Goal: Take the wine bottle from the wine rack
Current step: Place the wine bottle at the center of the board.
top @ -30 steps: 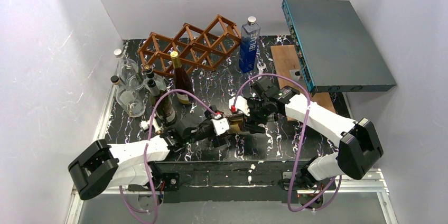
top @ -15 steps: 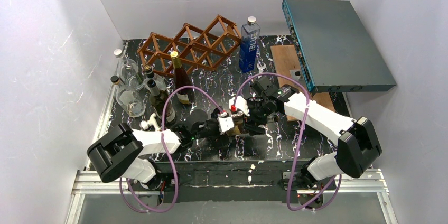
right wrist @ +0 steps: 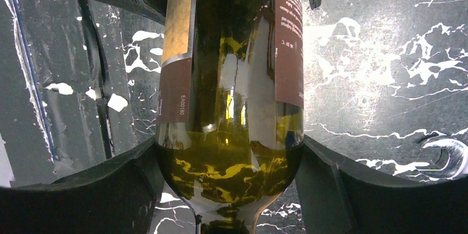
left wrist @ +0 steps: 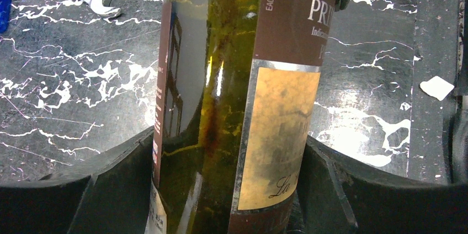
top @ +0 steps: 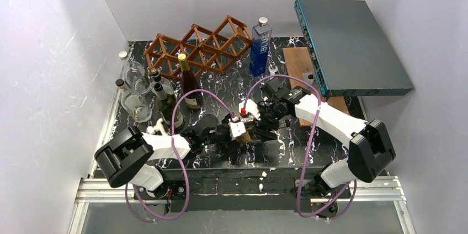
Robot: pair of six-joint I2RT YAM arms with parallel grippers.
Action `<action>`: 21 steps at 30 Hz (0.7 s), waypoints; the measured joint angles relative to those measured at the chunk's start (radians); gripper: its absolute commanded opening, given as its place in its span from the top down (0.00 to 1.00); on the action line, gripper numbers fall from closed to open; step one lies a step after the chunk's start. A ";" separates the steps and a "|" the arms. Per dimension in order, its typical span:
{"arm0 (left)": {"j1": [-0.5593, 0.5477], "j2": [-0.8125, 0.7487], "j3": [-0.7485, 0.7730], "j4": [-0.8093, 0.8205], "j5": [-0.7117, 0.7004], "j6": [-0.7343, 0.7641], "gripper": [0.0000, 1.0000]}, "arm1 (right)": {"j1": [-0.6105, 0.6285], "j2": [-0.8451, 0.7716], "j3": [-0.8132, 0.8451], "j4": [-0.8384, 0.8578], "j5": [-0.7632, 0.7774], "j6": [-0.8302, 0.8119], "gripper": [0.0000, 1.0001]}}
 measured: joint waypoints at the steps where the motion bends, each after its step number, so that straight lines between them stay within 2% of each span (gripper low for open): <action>1: 0.000 0.000 0.000 0.000 0.000 -0.003 1.00 | 0.000 0.001 0.001 -0.002 -0.001 0.000 0.53; 4: 0.000 -0.008 -0.007 0.001 -0.007 -0.013 1.00 | -0.001 0.007 0.008 -0.009 -0.006 0.000 0.25; 7: -0.002 -0.029 -0.024 0.001 -0.018 -0.024 1.00 | 0.001 0.016 0.011 -0.010 -0.020 0.000 0.11; 13: -0.003 -0.087 -0.076 0.014 -0.061 -0.059 1.00 | -0.012 0.018 0.040 0.002 -0.050 0.012 0.02; 21: -0.002 -0.118 -0.104 0.019 -0.095 -0.066 1.00 | -0.039 0.012 0.058 -0.006 -0.067 -0.013 0.03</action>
